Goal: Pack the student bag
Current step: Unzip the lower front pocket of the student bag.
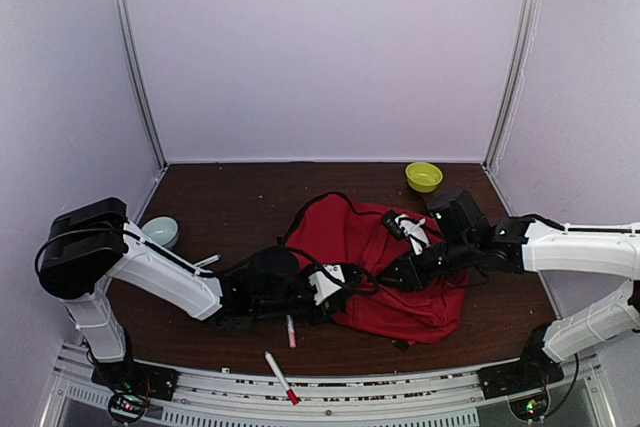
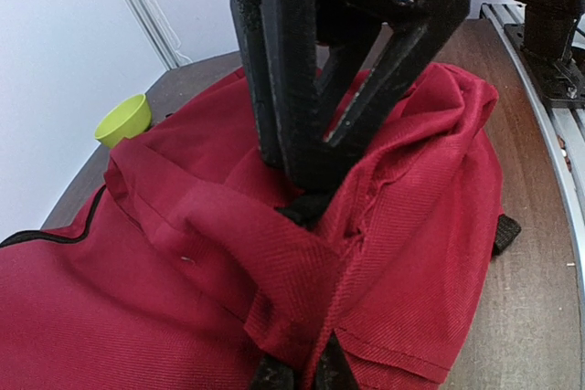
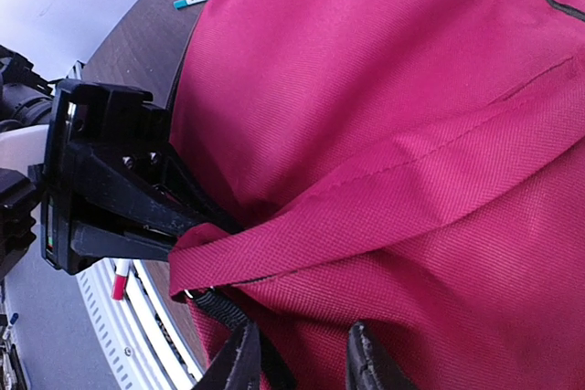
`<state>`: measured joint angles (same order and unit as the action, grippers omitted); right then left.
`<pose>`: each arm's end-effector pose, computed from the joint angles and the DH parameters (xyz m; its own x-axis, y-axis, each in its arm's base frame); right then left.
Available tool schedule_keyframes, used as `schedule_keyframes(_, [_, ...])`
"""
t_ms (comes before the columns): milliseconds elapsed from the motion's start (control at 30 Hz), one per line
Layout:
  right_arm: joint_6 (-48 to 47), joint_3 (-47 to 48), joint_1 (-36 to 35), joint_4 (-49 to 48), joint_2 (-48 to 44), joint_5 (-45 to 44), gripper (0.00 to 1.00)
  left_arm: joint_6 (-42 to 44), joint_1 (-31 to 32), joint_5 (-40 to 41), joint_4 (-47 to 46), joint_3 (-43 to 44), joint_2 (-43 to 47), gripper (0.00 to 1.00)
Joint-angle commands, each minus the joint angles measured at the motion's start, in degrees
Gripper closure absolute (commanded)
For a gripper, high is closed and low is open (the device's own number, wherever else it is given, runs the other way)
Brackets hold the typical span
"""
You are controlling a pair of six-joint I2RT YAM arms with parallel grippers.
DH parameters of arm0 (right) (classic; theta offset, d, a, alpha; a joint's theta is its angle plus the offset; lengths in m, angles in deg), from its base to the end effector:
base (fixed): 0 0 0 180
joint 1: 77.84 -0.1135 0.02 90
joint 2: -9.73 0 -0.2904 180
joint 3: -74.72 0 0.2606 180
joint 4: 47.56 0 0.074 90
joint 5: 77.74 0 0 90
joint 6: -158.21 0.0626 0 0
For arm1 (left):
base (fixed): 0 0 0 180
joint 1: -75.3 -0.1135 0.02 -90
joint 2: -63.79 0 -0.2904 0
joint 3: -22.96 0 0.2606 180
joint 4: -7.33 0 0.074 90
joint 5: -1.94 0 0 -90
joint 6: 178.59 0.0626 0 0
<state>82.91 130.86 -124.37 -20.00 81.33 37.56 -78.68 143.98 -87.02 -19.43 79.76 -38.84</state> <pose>0.1698 0.2180 0.2305 -0.6751 -0.3786 -0.6332 -0.7235 0.5079 0.4675 0.1444 -0.3668 0.1653 0.0422 0.3651 -0.9300 0.9318 0.3215 0.1685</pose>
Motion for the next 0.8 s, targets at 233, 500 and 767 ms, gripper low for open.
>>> schedule_keyframes(233, [1.4, -2.2, -0.9, -5.2, -1.6, 6.2, 0.68, -0.2, 0.3, -1.5, -0.5, -0.2, 1.8, 1.00])
schedule_keyframes(500, [2.0, -2.9, -1.7, -6.1, 0.2, 5.5, 0.68, -0.2, 0.3, -1.6, -0.1, 0.4, 1.8, 1.00])
schedule_keyframes(767, [2.0, -2.5, -2.2, -6.5, 2.2, 5.0, 0.82, -0.2, 0.3, -1.5, 0.6, 0.5, 1.8, 1.00])
